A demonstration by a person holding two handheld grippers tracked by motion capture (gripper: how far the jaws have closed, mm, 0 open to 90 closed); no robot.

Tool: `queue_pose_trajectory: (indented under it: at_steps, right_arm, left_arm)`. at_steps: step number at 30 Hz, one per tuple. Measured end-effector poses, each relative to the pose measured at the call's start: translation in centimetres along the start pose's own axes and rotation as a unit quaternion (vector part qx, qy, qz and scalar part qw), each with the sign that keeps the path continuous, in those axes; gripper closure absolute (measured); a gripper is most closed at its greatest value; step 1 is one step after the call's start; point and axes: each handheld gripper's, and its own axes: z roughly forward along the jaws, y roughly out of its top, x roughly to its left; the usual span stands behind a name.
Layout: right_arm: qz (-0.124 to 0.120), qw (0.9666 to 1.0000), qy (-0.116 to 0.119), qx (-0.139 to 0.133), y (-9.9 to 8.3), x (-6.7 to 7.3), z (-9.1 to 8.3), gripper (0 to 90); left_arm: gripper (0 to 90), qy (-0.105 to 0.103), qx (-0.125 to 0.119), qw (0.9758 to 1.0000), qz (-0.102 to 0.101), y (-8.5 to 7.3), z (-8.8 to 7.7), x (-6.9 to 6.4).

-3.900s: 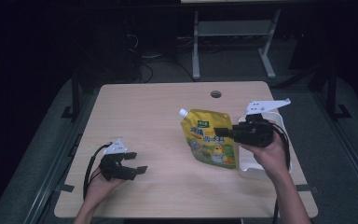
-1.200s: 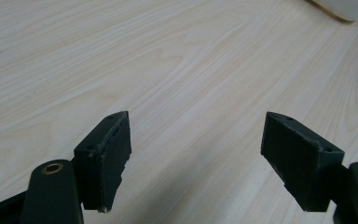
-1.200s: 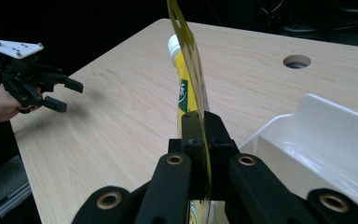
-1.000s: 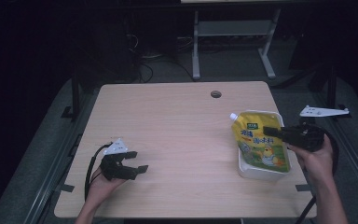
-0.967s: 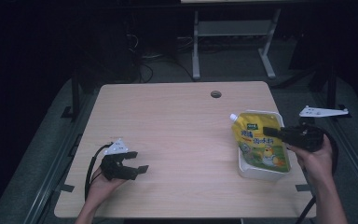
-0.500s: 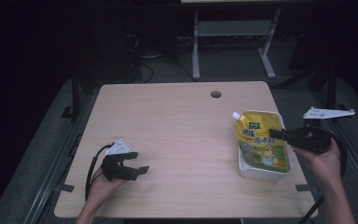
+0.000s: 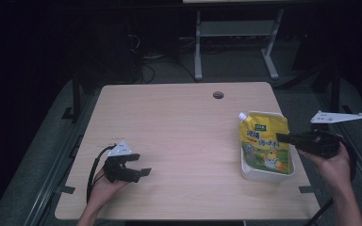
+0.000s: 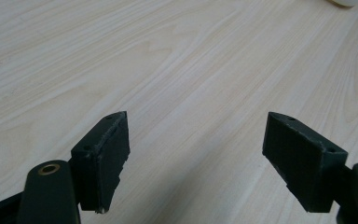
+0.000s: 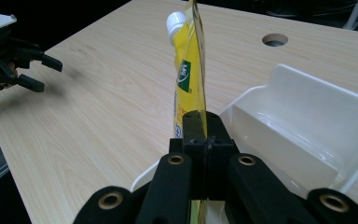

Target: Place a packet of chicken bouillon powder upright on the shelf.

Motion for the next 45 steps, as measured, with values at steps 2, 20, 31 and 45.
queue_pose_trajectory:
  at_steps: [2, 20, 31, 45]
  right_arm:
    - [0.001, 1.0000, 0.002, -0.001, -0.3, -0.2, -0.2, 89.1]
    - [0.027, 0.9996, 0.010, -0.001, -2.9, -1.4, -1.3, 81.7]
    - [0.043, 0.9990, 0.009, -0.003, -4.9, -2.0, -1.1, 89.1]
    - [0.061, 0.9981, 0.008, -0.003, -6.7, -2.5, -1.4, 87.2]
  left_arm:
    - [22.4, 0.001, 0.000, 1.0000, -0.001, 0.0, 0.0, 0.1]
    - [20.7, 0.004, 0.003, 1.0000, -0.004, -0.2, 0.3, 0.0]
    - [20.5, 0.004, 0.004, 1.0000, -0.004, -0.3, 0.4, 0.0]
    - [20.5, 0.003, 0.001, 1.0000, -0.006, -0.3, 0.3, -0.1]
